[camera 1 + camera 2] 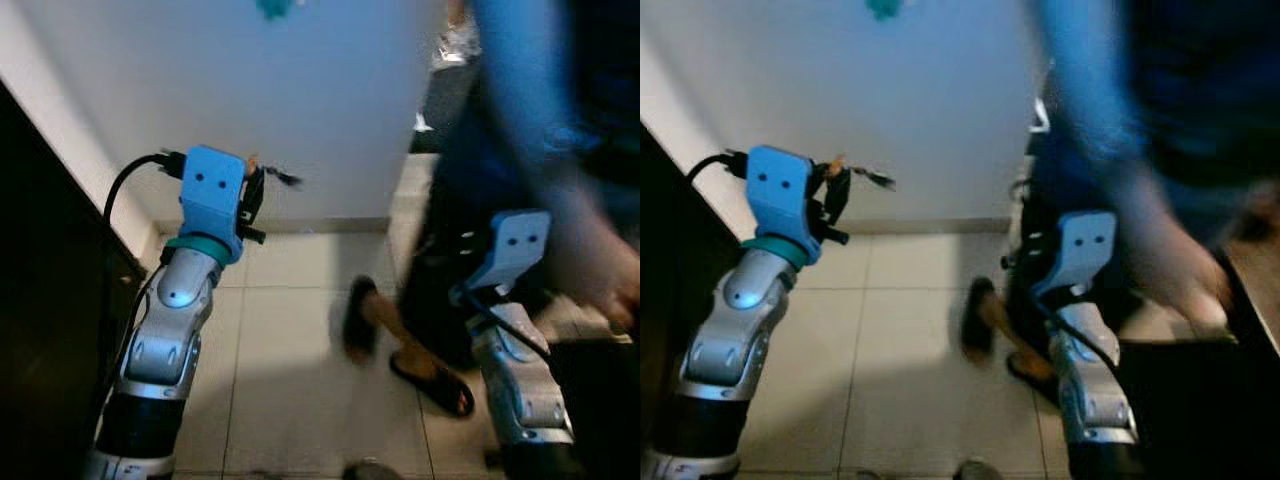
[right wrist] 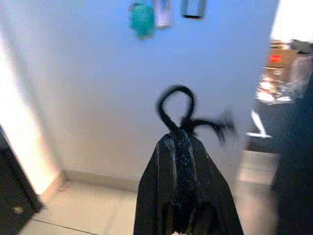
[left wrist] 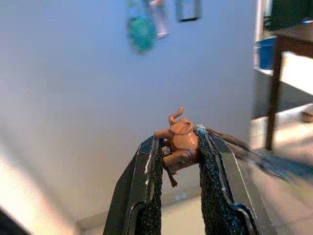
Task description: Hang keys on a hook
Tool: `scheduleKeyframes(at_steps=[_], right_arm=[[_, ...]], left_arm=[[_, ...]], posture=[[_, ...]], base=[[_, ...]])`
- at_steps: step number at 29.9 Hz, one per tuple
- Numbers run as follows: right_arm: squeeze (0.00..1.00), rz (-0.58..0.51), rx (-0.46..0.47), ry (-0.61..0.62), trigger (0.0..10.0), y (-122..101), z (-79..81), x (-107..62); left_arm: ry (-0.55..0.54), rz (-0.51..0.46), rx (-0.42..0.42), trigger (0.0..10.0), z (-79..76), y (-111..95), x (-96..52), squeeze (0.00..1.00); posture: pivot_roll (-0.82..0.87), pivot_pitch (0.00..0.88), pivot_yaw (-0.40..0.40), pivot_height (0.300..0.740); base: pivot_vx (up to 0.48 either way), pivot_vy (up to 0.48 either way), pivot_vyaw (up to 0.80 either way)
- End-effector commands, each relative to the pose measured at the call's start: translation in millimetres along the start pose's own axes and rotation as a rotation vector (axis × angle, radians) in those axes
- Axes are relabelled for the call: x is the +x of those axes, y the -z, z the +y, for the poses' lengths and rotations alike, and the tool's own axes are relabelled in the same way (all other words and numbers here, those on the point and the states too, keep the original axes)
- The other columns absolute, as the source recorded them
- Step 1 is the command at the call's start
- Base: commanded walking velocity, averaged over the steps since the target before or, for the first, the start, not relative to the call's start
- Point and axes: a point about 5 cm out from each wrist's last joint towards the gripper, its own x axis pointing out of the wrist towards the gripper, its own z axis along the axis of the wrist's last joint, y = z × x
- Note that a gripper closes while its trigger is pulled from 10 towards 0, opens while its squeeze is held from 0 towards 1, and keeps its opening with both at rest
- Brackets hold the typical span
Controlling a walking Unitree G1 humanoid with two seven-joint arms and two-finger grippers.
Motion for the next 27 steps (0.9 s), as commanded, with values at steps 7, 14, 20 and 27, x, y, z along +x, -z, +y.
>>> scheduleKeyframes(at_steps=[7,14,20,27], right_arm=[[0.00,0.008,-0.002,-0.026,10.0,1.3,5.3,-0.5],[0.00,0.008,-0.002,-0.034,10.0,2.0,6.4,0.0],[0.00,0.009,-0.005,-0.037,10.0,3.0,7.6,0.5],[0.00,0.008,-0.005,-0.032,10.0,3.4,8.0,0.7]], left_arm=[[-0.008,0.008,0.001,10.0,0.7,2.4,-2.5,0.00],[-0.004,0.005,0.002,10.0,-1.0,1.0,-1.2,0.00],[-0.004,0.004,0.003,10.0,-0.2,0.8,-0.2,0.00],[-0.002,0.000,0.003,10.0,1.0,-0.1,1.3,0.00]], posture=[[0.00,0.051,0.115,0.740],[0.00,0.050,0.116,0.740],[0.00,0.047,0.120,0.740],[0.00,0.047,0.120,0.740]], base=[[0.357,0.000,0.00],[0.356,0.000,0.00],[0.357,0.000,0.00],[0.355,0.000,0.00]])
